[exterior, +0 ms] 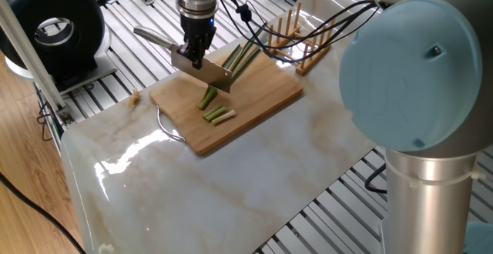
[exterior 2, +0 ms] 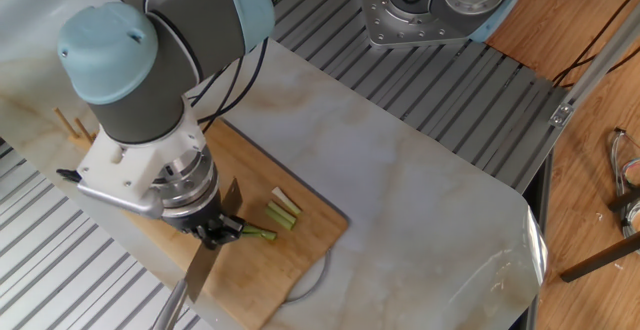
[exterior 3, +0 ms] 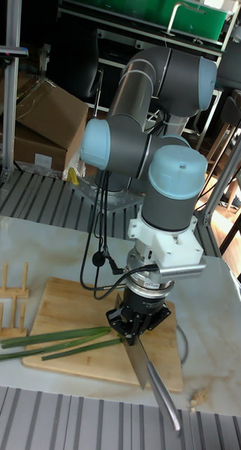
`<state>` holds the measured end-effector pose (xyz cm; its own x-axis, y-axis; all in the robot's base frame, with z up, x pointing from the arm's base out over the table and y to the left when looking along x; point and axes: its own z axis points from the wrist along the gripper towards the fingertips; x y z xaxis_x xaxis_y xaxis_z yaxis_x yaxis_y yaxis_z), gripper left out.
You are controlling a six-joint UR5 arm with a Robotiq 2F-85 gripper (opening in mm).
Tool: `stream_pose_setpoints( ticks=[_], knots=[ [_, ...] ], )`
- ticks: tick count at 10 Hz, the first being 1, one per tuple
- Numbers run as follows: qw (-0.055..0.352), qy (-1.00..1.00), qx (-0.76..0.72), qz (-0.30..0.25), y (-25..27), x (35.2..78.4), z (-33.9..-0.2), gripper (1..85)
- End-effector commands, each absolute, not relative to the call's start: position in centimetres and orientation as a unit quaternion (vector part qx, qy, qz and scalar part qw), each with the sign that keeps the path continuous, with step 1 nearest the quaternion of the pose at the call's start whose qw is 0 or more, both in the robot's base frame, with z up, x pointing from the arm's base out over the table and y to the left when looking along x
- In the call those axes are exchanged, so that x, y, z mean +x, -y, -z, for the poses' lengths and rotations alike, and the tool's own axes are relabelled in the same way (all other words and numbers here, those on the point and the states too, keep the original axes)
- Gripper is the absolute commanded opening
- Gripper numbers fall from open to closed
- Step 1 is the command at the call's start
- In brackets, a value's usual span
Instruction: Chop the green garlic
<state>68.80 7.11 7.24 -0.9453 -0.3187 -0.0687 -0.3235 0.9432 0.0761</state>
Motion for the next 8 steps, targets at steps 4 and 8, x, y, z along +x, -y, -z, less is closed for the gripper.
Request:
stream_pose_setpoints(
  ticks=[4,8],
  knots=[
    [0.027,-0.984,-0.169,-0.051,-7.52,68.31,-6.27,1.3],
    [0.03,-0.982,-0.175,-0.056,-7.84,68.04,-6.93,1.3]
  ],
)
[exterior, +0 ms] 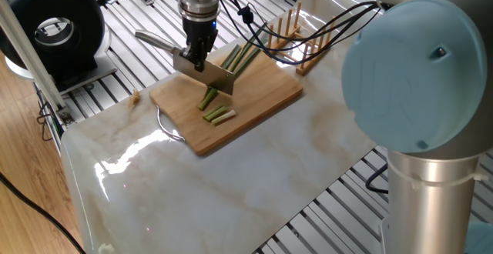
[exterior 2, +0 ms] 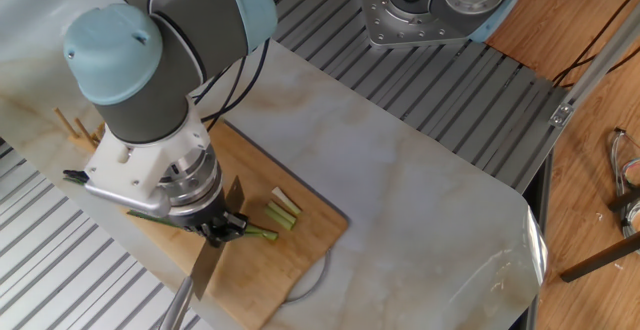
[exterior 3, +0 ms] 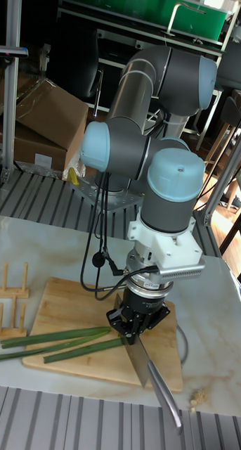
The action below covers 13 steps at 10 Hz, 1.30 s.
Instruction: Chop the green garlic
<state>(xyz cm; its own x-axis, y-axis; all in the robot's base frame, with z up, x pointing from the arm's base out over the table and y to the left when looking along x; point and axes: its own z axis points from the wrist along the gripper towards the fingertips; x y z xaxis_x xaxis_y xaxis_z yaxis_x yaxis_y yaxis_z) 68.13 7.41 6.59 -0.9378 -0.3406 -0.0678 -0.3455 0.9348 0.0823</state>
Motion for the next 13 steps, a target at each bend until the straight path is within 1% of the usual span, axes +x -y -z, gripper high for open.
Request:
stream_pose_setpoints(
  ticks=[1,4,9,13],
  knots=[
    [0.032,-0.982,-0.176,-0.058,-7.9,68.1,-7.1,1.3],
    [0.036,-0.981,-0.179,-0.059,-8.0,68.2,-7.1,1.3],
    [0.036,-0.981,-0.183,-0.049,-7.4,68.6,-6.1,1.3],
    [0.035,-0.982,-0.18,-0.054,-8.2,68.8,-6.3,1.3]
  ],
)
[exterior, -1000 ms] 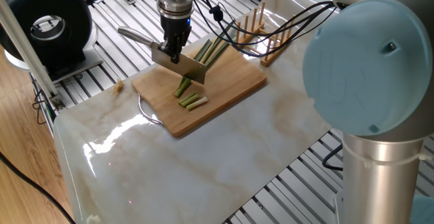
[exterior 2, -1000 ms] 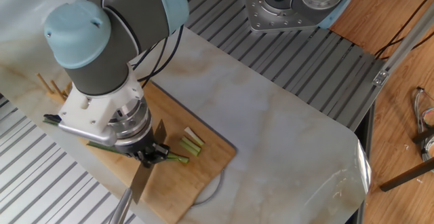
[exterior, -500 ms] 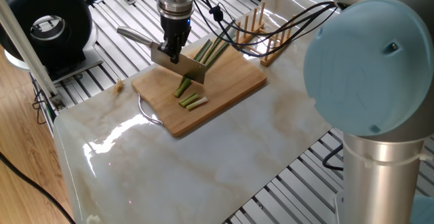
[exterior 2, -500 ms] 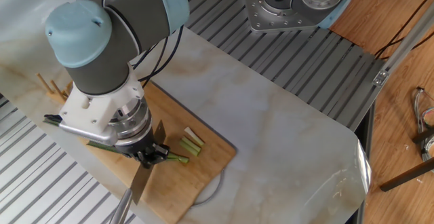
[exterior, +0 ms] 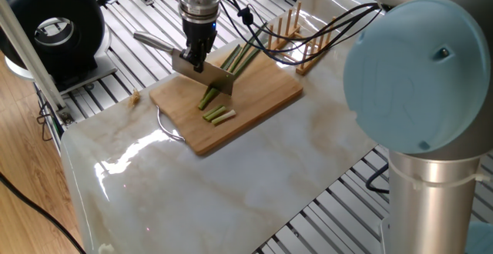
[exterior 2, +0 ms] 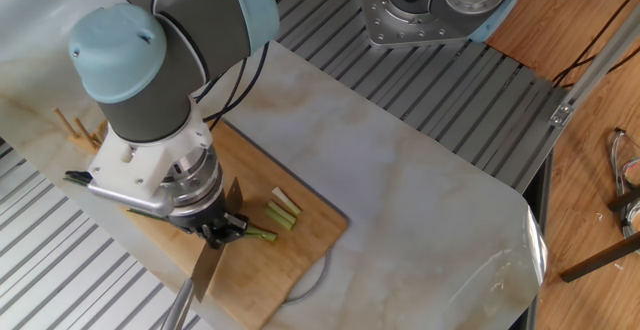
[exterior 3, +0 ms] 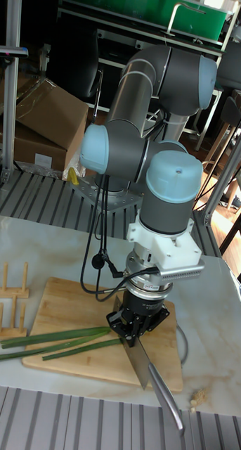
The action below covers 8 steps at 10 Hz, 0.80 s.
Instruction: Chop the green garlic
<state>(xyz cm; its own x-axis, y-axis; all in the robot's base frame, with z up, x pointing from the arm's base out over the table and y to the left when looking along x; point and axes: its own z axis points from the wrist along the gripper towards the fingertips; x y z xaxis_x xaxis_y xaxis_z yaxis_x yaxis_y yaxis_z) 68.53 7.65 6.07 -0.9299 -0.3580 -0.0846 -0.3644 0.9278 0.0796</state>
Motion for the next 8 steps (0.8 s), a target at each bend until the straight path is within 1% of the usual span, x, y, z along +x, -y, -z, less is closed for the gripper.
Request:
stream_pose_setpoints(
  ticks=[1,4,8],
  knots=[
    [0.034,-0.982,-0.18,-0.054,-8.2,68.8,-6.3,1.3],
    [0.033,-0.981,-0.183,-0.051,-7.4,68.4,-5.6,1.3],
    [0.016,-0.982,-0.183,-0.048,-7.0,68.2,-6.8,1.3]
  ],
)
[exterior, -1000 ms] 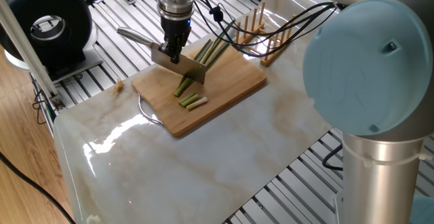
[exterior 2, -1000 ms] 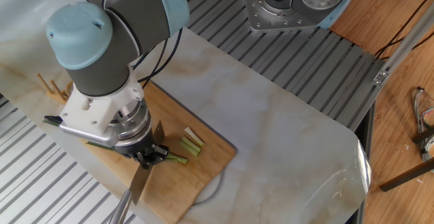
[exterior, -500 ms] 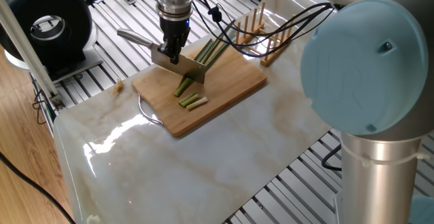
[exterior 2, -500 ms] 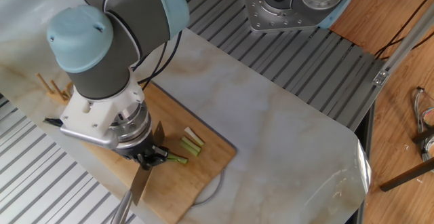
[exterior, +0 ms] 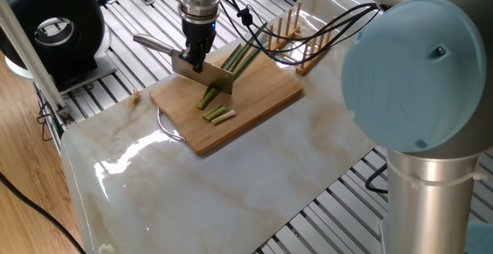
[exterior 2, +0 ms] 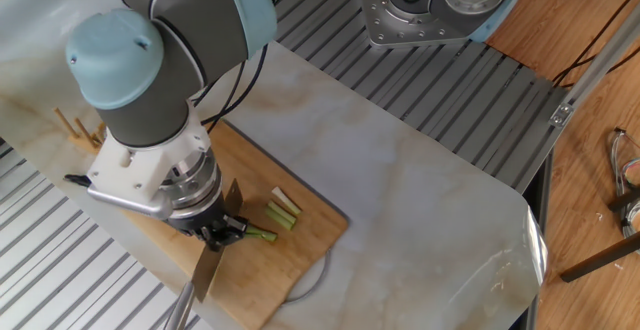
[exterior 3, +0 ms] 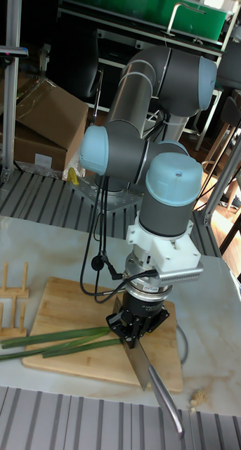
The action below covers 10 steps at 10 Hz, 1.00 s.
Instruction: Chop the green garlic
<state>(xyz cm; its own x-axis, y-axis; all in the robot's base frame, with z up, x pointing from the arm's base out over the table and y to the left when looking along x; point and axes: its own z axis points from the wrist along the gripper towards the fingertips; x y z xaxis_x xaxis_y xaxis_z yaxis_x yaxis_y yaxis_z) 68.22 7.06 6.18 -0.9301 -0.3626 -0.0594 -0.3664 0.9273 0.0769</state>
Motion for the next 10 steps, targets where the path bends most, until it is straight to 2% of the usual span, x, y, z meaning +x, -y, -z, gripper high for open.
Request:
stream_pose_setpoints(
  ticks=[1,10],
  knots=[
    [0.017,-0.982,-0.179,-0.048,-7.2,68.2,-6.5,1.3],
    [0.018,-0.982,-0.181,-0.046,-6.4,66.5,-6.7,1.3]
  ],
)
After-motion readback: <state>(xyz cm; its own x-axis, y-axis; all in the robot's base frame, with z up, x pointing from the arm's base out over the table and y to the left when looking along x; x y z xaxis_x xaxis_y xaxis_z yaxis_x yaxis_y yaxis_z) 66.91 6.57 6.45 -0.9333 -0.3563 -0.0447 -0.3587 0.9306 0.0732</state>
